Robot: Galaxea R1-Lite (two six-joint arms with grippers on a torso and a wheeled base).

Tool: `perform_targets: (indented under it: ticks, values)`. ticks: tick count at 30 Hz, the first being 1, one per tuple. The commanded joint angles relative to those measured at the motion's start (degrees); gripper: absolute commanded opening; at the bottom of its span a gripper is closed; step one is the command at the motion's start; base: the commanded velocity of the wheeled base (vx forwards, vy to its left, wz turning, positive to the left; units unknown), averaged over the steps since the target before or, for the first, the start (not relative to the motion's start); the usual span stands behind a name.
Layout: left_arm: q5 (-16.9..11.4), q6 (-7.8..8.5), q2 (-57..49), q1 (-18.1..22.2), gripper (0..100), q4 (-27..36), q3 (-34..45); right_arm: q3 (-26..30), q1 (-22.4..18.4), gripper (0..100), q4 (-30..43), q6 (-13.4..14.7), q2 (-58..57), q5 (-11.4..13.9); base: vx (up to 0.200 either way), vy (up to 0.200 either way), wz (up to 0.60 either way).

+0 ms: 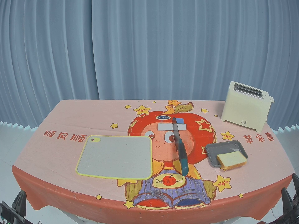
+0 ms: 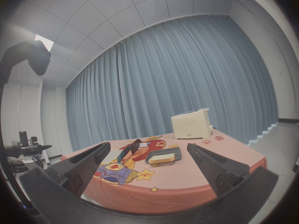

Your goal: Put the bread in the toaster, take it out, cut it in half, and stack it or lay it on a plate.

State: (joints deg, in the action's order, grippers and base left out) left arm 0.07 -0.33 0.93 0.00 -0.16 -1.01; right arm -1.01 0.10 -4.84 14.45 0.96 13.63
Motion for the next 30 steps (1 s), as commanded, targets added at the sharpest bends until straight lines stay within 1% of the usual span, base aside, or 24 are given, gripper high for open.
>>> perform_targets:
  ticks: [1, 2, 3, 4, 7, 8, 9, 11, 12, 15, 16, 19, 20, 21, 23, 24, 25, 26, 28, 29, 30]
  values:
    - [0.0, -0.02, -0.8, 0.0, 0, 0.0, 1.0, 0.1, 0.0, 100, 0.2, 1.8, -1.0, 1.6, 0.0, 0.0, 0.0]
    - [0.0, -0.02, -0.8, 0.0, 0, 0.0, 1.0, 0.1, 0.0, 100, 0.2, 2.1, -1.0, 1.8, 0.0, 0.0, 0.0]
    - [0.0, -0.02, -0.8, 0.0, 0, 0.0, 1.0, 0.0, 0.0, 100, 0.2, 3.7, -1.0, 2.5, 0.0, 0.0, 0.0]
    - [0.0, -0.02, -0.8, 0.0, 0, 0.0, 1.0, 0.0, 0.0, 100, 0.3, 4.8, -1.0, 2.6, 0.0, 0.0, 0.0]
    - [0.0, -0.02, -0.8, 0.0, 0, 0.0, 1.0, 0.4, 0.1, 100, 0.3, 8.4, -1.0, 2.7, 0.0, 0.0, 0.0]
    - [0.0, -0.02, -0.8, 0.0, 0, 0.0, 1.0, 0.4, 0.2, 100, 0.3, 8.9, -1.0, 2.7, 0.0, 0.0, 0.0]
    - [0.0, -0.02, -0.8, 0.0, 0, 0.0, 1.0, 0.3, 0.3, 100, 0.4, 10.8, -0.8, 2.7, 0.0, 0.0, 0.0]
    - [0.0, -0.02, -0.8, 0.0, 0, 0.0, 1.0, -0.1, 0.3, 100, 0.3, 13.6, 0.2, 2.7, 0.0, 0.0, 0.0]
    - [0.0, -0.02, -0.8, 0.0, 0, 0.0, 1.0, -0.5, 0.3, 100, 0.1, 16.1, 0.8, 2.6, 0.0, 0.0, 0.0]
    - [0.0, -0.02, -0.8, 0.0, 0, 0.0, 1.0, -0.9, 0.2, 100, 0.3, 19.4, 1.0, 2.7, 0.0, 0.0, 0.0]
    - [0.0, -0.02, -0.8, 0.0, 0, 0.0, 1.0, -0.9, 0.3, 100, 0.3, 21.4, 1.1, 2.7, 0.0, 0.0, 0.0]
    - [0.0, -0.02, -0.8, 0.0, 0, 0.0, 1.0, -1.0, 0.3, 100, 0.3, 24.0, 2.1, 2.7, 0.0, 0.0, 0.0]
    - [0.0, -0.02, -0.8, 0.0, 0, 0.0, 1.0, -1.1, 0.3, 100, 0.3, 24.0, 2.2, 2.7, 0.0, 0.0, 0.0]
    - [0.0, -0.02, -0.8, 0.0, 0, 0.0, 1.0, -1.4, 0.3, 100, 0.3, 25.2, 3.5, 2.7, 0.0, 0.0, 0.0]
    - [0.0, -0.02, -0.8, 0.0, 0, 0.0, 1.0, -1.4, 0.6, 100, 0.1, 26.6, 5.0, 2.9, 0.0, 0.0, 0.0]
    - [0.0, -0.02, -0.8, 0.0, 0, 0.0, 1.0, -1.3, 1.0, 100, -0.1, 27.9, 5.9, 3.3, 0.0, 0.0, 0.0]
    - [0.0, -0.02, -0.8, 0.0, 0, 0.0, 1.0, -1.3, 1.1, 100, -0.1, 28.5, 6.2, 3.6, 0.0, 0.0, 0.0]
    - [0.0, -0.02, -0.8, 0.0, 0, 0.0, 1.0, -1.3, 1.8, 100, -0.1, 30.6, 6.7, 4.3, 0.0, 0.0, 0.0]
    - [0.0, -0.02, -0.8, 0.0, 0, 0.0, 1.0, -1.4, 2.5, 100, 0.0, 33.0, 6.9, 4.6, 0.0, 0.0, 0.0]
    - [0.0, -0.02, -0.8, 0.0, 0, 0.0, 1.0, -1.4, 2.8, 100, 0.0, 34.0, 7.1, 4.7, 0.0, 0.0, 0.0]
    - [0.0, -0.02, -0.8, 0.0, 0, 0.0, 1.0, -1.4, 2.8, 100, 0.0, 34.0, 7.1, 4.7, 0.0, 0.0, 0.0]
